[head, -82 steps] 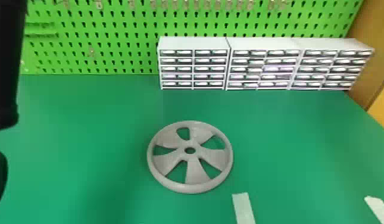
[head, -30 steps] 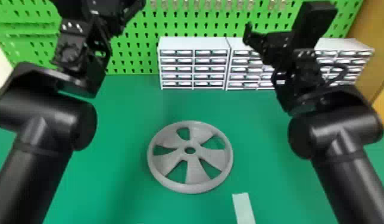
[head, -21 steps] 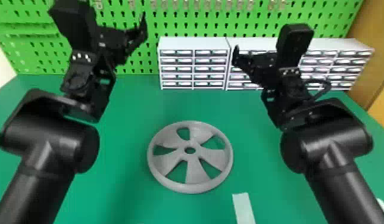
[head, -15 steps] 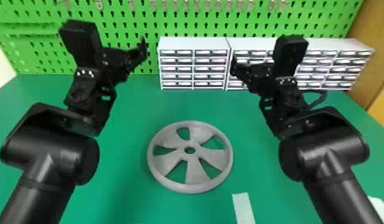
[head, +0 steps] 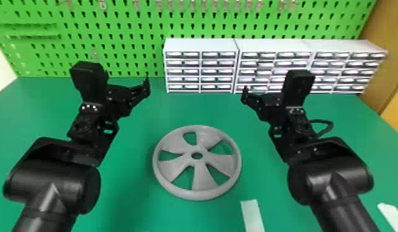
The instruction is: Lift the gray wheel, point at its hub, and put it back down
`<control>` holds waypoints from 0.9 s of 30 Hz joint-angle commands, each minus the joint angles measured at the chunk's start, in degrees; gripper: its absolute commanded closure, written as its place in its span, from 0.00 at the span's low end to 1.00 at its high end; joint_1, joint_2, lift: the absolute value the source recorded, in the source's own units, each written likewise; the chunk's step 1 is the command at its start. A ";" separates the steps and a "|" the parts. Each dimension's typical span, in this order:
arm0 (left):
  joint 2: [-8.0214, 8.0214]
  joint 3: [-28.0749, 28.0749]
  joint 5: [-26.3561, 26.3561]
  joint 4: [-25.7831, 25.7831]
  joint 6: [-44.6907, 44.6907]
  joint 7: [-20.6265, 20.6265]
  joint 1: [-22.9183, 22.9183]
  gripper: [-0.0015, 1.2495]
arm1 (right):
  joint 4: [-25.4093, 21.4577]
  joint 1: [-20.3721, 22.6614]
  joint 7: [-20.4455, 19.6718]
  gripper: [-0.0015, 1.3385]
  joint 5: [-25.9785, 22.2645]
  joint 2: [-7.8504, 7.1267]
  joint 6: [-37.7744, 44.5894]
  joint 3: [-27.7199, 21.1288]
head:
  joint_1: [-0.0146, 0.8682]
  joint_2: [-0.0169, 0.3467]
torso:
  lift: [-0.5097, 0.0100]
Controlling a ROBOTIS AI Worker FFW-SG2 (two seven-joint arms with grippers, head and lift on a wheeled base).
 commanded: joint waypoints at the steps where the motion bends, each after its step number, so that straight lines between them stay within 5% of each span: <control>1: -0.21 0.27 -0.18 1.16 -1.44 0.03 0.46 0.12 | 1.55 0.26 0.67 0.04 -0.23 0.02 -0.14 -0.08 | 0.80 0.18 | 0.81; 10: -0.56 -0.08 -0.70 5.38 -7.33 0.03 0.29 0.12 | 2.08 0.43 0.67 0.04 3.64 0.11 -1.46 -0.08 | 0.80 0.18 | 0.81; 27: -0.91 0.71 -1.67 6.43 -8.64 -0.67 -0.33 0.09 | 2.08 0.61 0.67 0.04 3.46 0.46 -1.37 -0.69 | 0.80 0.18 | 0.81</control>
